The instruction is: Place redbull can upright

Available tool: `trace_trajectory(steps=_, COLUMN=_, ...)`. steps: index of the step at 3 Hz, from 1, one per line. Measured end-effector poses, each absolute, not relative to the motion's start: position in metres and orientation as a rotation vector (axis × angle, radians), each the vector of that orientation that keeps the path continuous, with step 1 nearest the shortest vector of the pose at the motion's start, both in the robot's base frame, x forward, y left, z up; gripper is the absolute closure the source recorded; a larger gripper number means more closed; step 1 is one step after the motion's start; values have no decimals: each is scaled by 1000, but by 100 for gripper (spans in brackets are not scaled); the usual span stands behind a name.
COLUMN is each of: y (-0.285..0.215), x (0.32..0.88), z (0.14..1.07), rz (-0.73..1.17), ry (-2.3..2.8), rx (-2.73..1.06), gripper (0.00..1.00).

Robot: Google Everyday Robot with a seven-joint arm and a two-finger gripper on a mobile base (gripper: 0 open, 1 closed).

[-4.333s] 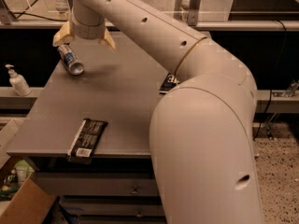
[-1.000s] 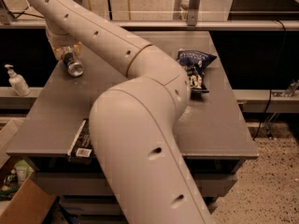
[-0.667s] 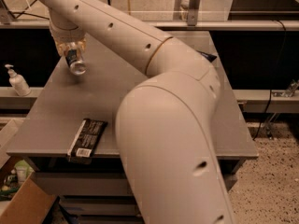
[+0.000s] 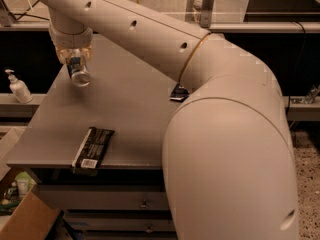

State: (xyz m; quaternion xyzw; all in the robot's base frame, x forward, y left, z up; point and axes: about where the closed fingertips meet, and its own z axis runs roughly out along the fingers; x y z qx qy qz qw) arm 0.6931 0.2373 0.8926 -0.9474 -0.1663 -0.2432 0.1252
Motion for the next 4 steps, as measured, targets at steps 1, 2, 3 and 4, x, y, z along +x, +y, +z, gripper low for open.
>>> trace_trajectory(steps=1, y=236, x=692, z=892, rz=-742, ry=-513, rx=-2735, gripper=100)
trace_trajectory(steps=2, y=227, x=688, z=893, rz=-821, ry=-538, rx=-2695, gripper=100)
trace_trajectory(steps=3, y=214, x=682, z=895, rz=-921, ry=-565, rx=-2625, gripper=100)
trace_trajectory(steps=4, y=202, x=677, z=900, rz=-1010, ry=-573, rx=-2513, gripper=100)
